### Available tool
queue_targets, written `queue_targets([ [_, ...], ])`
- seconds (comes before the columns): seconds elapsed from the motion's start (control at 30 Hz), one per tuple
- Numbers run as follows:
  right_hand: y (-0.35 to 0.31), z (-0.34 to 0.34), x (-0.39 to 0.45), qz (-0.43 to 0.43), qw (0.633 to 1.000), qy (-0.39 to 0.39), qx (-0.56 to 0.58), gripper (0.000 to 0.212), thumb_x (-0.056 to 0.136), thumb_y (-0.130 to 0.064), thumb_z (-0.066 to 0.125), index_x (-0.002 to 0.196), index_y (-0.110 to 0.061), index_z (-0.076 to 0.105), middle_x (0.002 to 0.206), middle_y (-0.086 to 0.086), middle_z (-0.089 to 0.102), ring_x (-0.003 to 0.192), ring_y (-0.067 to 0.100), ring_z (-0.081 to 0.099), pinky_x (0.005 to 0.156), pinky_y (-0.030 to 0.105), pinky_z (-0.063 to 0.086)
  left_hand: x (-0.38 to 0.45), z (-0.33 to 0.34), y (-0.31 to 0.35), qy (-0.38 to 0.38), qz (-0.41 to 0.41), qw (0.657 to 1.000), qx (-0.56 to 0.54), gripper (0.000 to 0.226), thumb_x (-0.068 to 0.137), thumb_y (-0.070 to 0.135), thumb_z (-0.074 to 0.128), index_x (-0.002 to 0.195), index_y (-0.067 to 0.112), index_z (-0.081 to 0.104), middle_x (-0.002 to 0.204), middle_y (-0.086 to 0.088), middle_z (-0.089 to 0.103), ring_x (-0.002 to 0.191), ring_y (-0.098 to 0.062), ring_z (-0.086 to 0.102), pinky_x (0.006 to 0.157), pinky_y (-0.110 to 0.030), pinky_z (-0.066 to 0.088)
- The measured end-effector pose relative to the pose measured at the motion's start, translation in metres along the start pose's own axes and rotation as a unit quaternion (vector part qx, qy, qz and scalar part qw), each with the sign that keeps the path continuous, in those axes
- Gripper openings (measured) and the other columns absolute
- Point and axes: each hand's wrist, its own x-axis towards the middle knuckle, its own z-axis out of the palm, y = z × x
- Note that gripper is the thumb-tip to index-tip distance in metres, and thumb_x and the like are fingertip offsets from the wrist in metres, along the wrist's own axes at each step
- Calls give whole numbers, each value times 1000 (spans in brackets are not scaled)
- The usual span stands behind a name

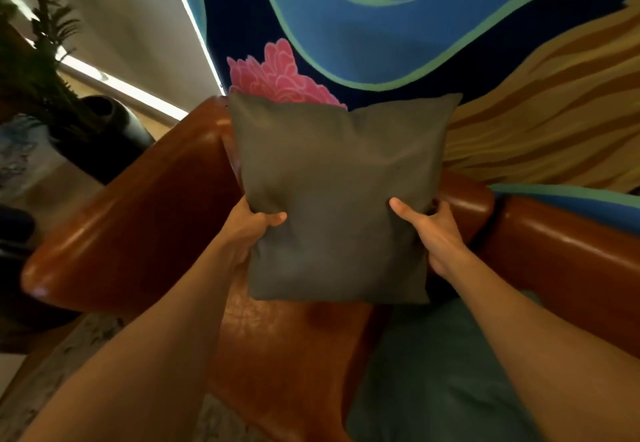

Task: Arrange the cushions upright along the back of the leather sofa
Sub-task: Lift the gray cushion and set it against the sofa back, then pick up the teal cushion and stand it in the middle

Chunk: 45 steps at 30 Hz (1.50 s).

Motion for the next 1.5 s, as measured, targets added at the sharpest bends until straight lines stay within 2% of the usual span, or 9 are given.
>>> queue_targets([
  [0.33, 86, 48, 51, 35, 998, -32, 31, 131, 26, -61, 93, 140, -28, 38, 140, -2, 55, 128, 26, 55, 110, 52, 44, 76, -11, -106, 37, -9, 999, 28, 53, 85, -7, 74, 132, 14, 60, 122, -4, 69, 113, -26, 67, 96, -40, 54],
  [0.47, 135, 56, 75, 64, 997, -37, 32, 119, 56, -50, 91, 152, -24, 26, 152, 0, 46, 137, 26, 47, 114, 48, 39, 106, -3, -141, 22, 10, 997, 78, 56, 89, -1, 73, 141, 8, 52, 130, -3, 64, 124, -26, 63, 102, -39, 51],
  [0.67, 184, 50, 86, 94, 995, -24, -5, 98, 74, -39, 86, 150, -21, 27, 152, 1, 46, 138, 25, 46, 110, 42, 41, 143, -6, -198, 37, 12, 995, 94, 87, 58, 51, 81, 139, 26, 57, 135, 1, 70, 125, -22, 67, 107, -50, 54],
  [1.0, 195, -15, 34, 137, 989, 19, -47, 85, 81, -36, 81, 150, -21, 35, 154, 6, 45, 138, 25, 47, 116, 46, 38, 85, 19, -174, 119, -51, 984, 120, 73, 72, 37, 80, 136, 12, 56, 124, -9, 70, 118, -31, 68, 106, -50, 53],
  [1.13, 198, -51, 5, 143, 987, 32, -71, 82, 79, -39, 82, 147, -21, 39, 146, 4, 52, 132, 24, 52, 113, 45, 42, 51, 58, -190, 65, -91, 988, 108, 49, 78, 25, 81, 121, 13, 61, 118, -18, 69, 108, -37, 70, 100, -50, 57],
  [1.27, 204, -90, -22, 111, 981, 86, -133, 75, 69, -48, 84, 132, -24, 52, 114, -4, 68, 112, 21, 65, 102, 42, 51, 9, 114, -203, -32, -113, 986, 121, 41, 96, 12, 68, 135, 6, 56, 103, -7, 62, 71, -13, 57, 56, -25, 52],
  [1.37, 213, -124, -44, 75, 966, 156, -193, 63, 73, -44, 85, 124, -19, 58, 109, 1, 72, 95, 17, 66, 90, 26, 45, -17, 153, -222, -98, -152, 972, 148, 43, 97, 19, 68, 138, 10, 56, 95, -3, 62, 70, -10, 54, 60, -28, 48],
  [1.43, 224, -148, -59, 66, 953, 205, -212, 69, 69, -48, 87, 123, -16, 58, 116, 4, 69, 104, 21, 64, 93, 29, 45, -32, 177, -236, -122, -168, 965, 159, 51, 94, 30, 72, 141, 15, 57, 102, -6, 66, 76, -13, 59, 69, -31, 51],
  [1.5, 244, -170, -68, 91, 950, 214, -209, 88, 55, -64, 88, 122, -17, 57, 123, 4, 66, 117, 24, 61, 102, 38, 48, -46, 200, -248, -159, -166, 957, 175, 68, 86, 46, 76, 144, 20, 54, 126, -4, 68, 107, -19, 66, 95, -36, 53],
])
